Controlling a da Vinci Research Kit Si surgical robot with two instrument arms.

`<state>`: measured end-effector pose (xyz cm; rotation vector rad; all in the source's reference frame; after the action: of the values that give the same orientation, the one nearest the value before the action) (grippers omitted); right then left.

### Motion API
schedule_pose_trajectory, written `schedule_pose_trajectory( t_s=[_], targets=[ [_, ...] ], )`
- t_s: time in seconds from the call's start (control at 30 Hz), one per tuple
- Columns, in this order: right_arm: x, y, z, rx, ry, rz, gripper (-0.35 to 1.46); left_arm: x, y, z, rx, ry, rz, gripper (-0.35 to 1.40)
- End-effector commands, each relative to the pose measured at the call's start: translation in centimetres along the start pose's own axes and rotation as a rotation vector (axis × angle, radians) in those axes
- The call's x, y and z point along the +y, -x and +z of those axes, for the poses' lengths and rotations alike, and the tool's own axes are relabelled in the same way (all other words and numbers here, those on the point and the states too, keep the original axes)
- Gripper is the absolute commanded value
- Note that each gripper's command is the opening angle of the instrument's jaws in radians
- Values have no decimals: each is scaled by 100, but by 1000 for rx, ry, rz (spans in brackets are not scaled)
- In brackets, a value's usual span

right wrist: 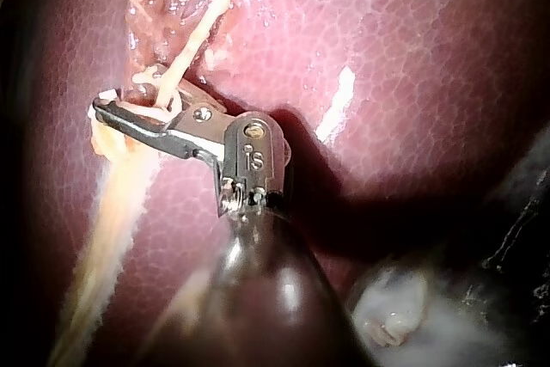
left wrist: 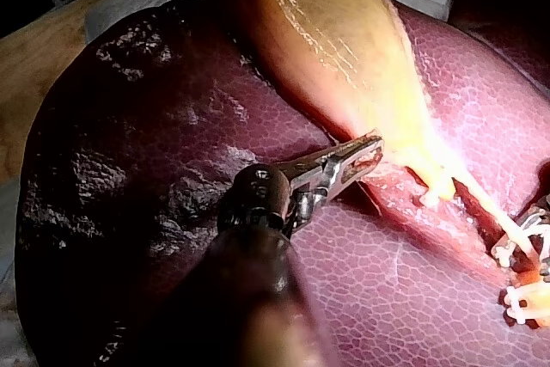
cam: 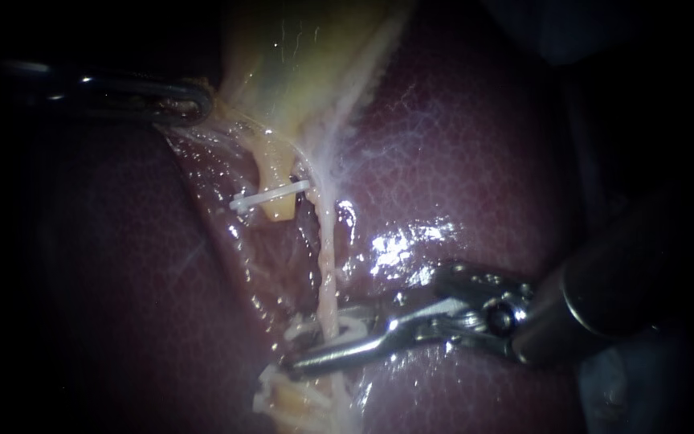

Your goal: Clipping first clip right tube

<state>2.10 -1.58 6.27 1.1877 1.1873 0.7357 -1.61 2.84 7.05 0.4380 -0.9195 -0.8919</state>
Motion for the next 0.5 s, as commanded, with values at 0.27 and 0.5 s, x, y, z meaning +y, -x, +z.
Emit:
schedule_pose_trajectory(
  t_s=[0.27, 0.5],
  targets=[
    [-33, -21, -3, 49, -62, 9, 49, 0, 0, 0, 0, 0, 0, -35],
    [-33, -22, -4, 52, -67, 10, 46, 0, 0, 0, 0, 0, 0, -35]
  ],
)
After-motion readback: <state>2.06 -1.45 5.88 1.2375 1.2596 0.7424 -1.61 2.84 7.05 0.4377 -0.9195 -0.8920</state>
